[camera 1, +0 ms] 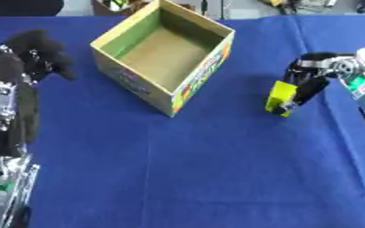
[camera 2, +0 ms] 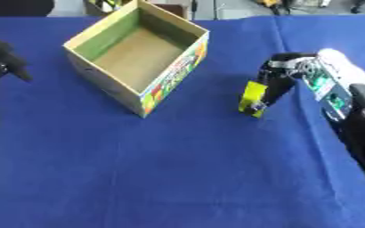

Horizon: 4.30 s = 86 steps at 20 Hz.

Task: Pick up objects on the table and place them in the box.

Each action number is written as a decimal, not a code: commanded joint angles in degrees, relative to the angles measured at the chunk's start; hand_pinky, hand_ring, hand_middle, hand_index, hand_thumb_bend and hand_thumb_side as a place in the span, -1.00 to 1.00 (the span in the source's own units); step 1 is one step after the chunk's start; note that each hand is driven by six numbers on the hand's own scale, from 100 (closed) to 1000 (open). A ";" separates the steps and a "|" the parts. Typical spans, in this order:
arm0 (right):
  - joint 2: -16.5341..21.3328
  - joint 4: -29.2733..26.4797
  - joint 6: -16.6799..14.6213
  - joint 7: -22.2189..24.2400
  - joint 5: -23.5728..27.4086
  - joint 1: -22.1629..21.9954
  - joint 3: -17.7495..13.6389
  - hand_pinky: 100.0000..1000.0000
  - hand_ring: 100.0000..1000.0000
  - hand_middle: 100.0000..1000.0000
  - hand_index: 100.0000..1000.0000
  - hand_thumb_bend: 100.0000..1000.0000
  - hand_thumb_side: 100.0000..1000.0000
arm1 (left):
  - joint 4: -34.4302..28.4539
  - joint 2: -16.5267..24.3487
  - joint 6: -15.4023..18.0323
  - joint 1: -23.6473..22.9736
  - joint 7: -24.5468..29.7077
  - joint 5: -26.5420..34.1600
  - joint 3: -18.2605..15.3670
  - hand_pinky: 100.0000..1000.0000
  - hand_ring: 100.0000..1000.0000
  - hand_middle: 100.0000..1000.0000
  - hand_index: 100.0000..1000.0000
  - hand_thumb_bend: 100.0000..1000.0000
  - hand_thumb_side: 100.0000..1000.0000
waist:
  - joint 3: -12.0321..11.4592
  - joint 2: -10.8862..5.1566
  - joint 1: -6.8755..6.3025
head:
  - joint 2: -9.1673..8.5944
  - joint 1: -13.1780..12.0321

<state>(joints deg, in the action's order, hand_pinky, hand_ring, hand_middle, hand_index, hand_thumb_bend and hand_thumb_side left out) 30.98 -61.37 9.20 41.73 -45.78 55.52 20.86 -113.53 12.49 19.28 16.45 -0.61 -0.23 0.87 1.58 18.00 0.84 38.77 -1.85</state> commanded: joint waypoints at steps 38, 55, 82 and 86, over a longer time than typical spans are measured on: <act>1.41 -11.78 6.88 -11.39 11.21 10.03 -5.28 -0.35 -0.38 -1.00 -0.83 -1.00 -1.00 | -1.07 0.44 -0.25 0.40 0.15 0.22 0.42 -0.22 0.05 0.13 0.53 -1.00 0.71 | -1.59 -0.73 0.64 | -3.50 2.60; -7.78 -2.14 3.64 -26.03 9.51 20.67 -9.58 -0.45 -0.42 -1.00 -0.84 -1.00 -1.00 | -1.07 -0.03 1.10 4.61 1.48 0.78 1.58 -0.23 0.01 0.13 0.52 -1.00 0.70 | -11.99 4.40 2.62 | -8.95 10.80; -13.13 8.79 2.61 -40.19 -12.86 20.89 -10.80 0.47 0.70 0.64 0.92 0.65 0.98 | -1.07 -1.16 1.08 5.23 2.30 1.69 2.01 -0.23 0.00 0.13 0.52 -1.00 0.69 | -16.03 4.65 2.53 | -9.91 14.82; -12.35 4.95 2.24 -41.14 -12.91 20.98 -12.45 0.41 0.65 0.58 0.87 0.35 1.00 | -1.07 -1.04 0.93 4.80 2.19 1.68 1.83 -0.23 0.00 0.13 0.52 -1.00 0.69 | -15.30 3.94 2.41 | -9.44 14.06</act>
<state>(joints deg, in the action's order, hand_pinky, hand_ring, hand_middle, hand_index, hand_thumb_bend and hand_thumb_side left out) 17.47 -54.08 11.51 1.15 -58.39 74.84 9.35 -113.53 11.02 20.30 21.10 1.60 1.02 2.64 -13.67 23.73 3.75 29.20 12.56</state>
